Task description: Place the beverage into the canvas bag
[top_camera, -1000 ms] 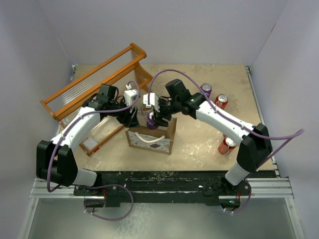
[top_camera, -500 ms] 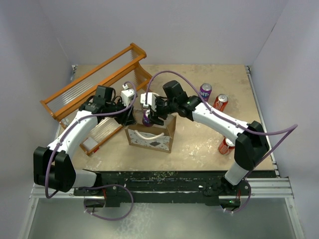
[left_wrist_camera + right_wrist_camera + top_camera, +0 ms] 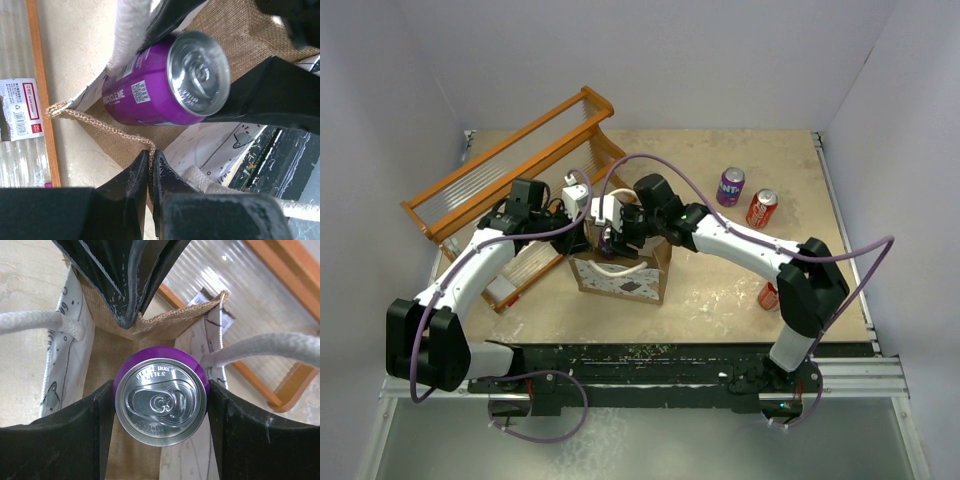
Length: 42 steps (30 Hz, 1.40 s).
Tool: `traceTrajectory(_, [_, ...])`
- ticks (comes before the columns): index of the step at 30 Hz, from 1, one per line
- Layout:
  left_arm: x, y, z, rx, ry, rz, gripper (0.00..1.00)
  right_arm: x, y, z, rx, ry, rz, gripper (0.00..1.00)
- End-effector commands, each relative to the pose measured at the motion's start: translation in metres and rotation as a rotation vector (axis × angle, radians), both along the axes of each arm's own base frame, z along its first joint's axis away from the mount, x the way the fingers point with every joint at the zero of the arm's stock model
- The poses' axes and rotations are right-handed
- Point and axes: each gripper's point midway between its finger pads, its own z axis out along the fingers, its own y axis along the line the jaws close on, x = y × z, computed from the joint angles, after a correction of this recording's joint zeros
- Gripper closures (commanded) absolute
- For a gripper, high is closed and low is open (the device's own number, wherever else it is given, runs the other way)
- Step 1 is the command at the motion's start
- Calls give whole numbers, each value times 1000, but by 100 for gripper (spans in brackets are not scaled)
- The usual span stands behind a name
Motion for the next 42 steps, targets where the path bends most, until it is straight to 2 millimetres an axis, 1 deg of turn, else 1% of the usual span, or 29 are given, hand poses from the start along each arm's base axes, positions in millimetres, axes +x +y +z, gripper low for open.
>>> traceTrajectory(1, [-4, -5, 12, -58, -47, -50, 91, 16, 20, 36, 125, -106, -39, 100])
traceTrajectory(7, [-7, -8, 13, -75, -47, -89, 90, 23, 25, 31, 132, -92, -87, 100])
traceTrajectory(17, [-10, -10, 11, -84, -46, -121, 76, 32, 32, 17, 138, -39, -167, 100])
traceTrajectory(20, [-12, -10, 12, -83, -52, -129, 66, 34, 33, 12, 135, -27, -187, 100])
traceTrajectory(22, [-11, -9, 14, -77, -60, -127, 58, 36, 32, 8, 127, -27, -195, 100])
traceTrajectory(24, [-12, -7, 16, -68, -68, -128, 47, 36, 30, 4, 119, -30, -199, 100])
traceTrajectory(26, [-13, -5, 19, -55, -81, -131, 33, 35, 29, 3, 115, -33, -197, 100])
traceTrajectory(27, [-14, -4, 20, -47, -87, -133, 27, 34, 27, 1, 112, -30, -197, 100])
traceTrajectory(29, [-14, -1, 26, -26, -116, -145, 20, 29, 26, -2, 105, -14, -182, 100])
traceTrajectory(31, [-12, 6, 28, 24, -141, -151, 15, 23, 25, -4, 104, 4, -168, 100])
traceTrajectory(34, [-7, 17, 28, 91, -173, -152, 12, 17, 24, 1, 124, 0, -152, 100])
traceTrajectory(36, [-5, 22, 30, 106, -193, -151, 11, 14, 23, 3, 139, -6, -141, 100])
traceTrajectory(42, [4, 29, 39, 121, -256, -143, 10, 8, 18, 13, 169, -17, -117, 100])
